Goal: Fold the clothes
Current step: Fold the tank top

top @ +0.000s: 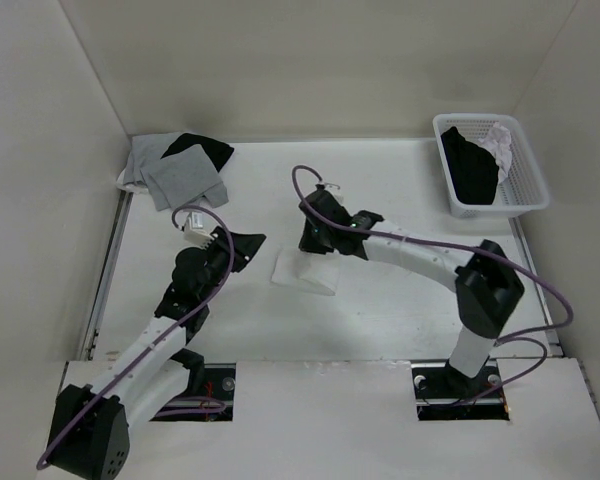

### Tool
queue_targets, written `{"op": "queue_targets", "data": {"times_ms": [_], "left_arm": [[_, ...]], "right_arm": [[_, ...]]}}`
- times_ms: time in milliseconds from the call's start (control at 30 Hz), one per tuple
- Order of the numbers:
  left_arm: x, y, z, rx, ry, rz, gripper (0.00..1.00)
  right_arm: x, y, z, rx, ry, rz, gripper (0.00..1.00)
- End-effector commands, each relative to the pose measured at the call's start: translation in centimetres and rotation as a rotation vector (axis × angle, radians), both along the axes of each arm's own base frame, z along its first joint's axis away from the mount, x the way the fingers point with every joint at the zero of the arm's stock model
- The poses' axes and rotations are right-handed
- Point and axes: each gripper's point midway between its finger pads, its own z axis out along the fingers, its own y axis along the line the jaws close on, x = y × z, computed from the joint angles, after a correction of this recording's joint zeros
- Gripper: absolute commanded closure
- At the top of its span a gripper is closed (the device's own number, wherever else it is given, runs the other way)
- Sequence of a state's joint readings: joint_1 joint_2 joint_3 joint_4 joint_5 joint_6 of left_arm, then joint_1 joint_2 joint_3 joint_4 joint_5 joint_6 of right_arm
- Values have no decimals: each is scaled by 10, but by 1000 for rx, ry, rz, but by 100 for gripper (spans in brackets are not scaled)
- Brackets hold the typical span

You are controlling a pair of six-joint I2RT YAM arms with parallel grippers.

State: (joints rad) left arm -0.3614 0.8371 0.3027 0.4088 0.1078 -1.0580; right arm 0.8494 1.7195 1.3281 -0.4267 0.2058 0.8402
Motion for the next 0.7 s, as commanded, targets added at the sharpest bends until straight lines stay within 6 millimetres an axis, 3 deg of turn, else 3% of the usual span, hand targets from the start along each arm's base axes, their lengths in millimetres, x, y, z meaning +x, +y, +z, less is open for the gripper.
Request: {"op": "queue_targets", "data": {"times_ms": [0, 67, 167, 333, 400, 533, 667], "left_arm": [[-7, 7, 1, -21, -4, -21, 73], [-8, 7, 2, -23, -4, -27, 73], [-7, 5, 2, -24, -4, -25, 73], [-4, 0, 4, -14, -5, -24, 73], [-4, -7, -2, -1, 7, -37, 73], [-7, -25, -21, 25, 37, -76, 76], [-7, -41, -30, 43, 31, -101, 81]], "right_arm": [[-4, 30, -19, -30, 48, 18, 82], [-7, 50, -30, -24, 70, 39, 72], [-11, 72, -17, 39, 31, 71, 63], [-16, 59, 21, 138, -82, 68, 57], [-23, 49, 19, 151, -109, 80, 62], [-16, 36, -1, 163, -109, 99, 92], [0, 43, -18, 200, -101, 146, 99]]}}
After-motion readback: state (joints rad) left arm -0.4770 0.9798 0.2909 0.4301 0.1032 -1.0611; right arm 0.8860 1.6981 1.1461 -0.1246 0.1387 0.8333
